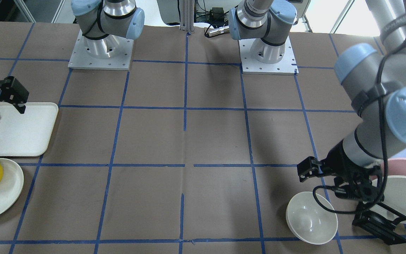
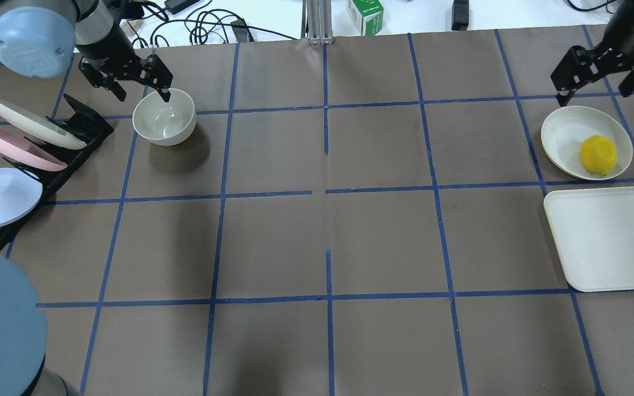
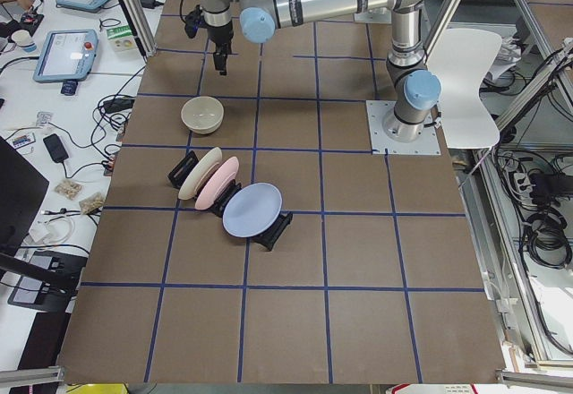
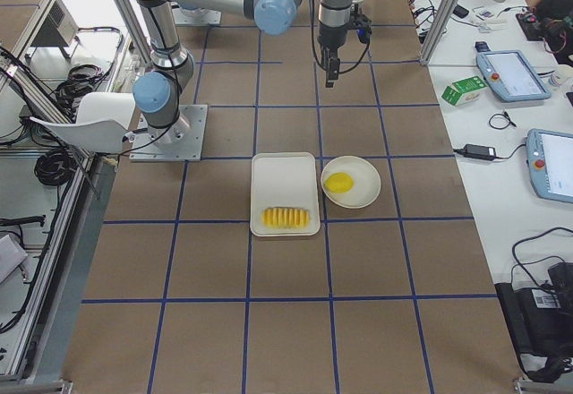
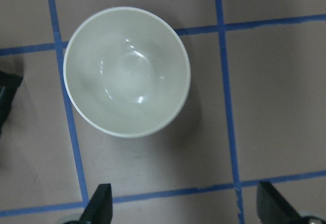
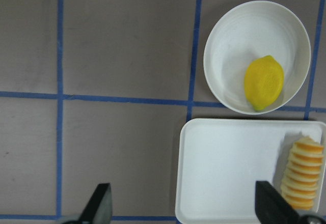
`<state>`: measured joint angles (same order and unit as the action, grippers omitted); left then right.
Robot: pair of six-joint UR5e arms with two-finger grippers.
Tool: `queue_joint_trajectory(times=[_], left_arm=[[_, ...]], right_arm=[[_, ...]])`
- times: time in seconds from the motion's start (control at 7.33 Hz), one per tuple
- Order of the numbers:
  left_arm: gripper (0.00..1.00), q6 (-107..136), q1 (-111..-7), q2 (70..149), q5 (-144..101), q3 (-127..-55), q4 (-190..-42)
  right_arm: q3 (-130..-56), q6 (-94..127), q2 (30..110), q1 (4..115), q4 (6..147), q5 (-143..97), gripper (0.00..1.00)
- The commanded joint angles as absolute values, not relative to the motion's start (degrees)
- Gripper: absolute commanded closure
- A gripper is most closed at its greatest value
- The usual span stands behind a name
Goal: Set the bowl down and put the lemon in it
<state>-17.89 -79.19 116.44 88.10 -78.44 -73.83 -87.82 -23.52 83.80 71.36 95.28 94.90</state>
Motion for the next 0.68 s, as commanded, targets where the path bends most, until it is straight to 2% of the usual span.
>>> queue_joint_trajectory(times=[0.0,0.41,0.55], left_arm=[[0.00,-21.4,-76.8,123.6,88.6,-77.3,-68.3],[0.00,-21.5,-74.8,128.4,88.2,-75.2,-64.1],[0.00,-21.2,-74.8,129.6,88.1,-75.3,-63.6]], right_arm=[[-88.8,-35.4,76.6,62.4,101.1,94.9,0.00],[-100.3,-44.1,71.0,55.6,122.3,94.5,0.00],[-101.5,-44.1,68.8,55.5,126.4,93.0,0.00]])
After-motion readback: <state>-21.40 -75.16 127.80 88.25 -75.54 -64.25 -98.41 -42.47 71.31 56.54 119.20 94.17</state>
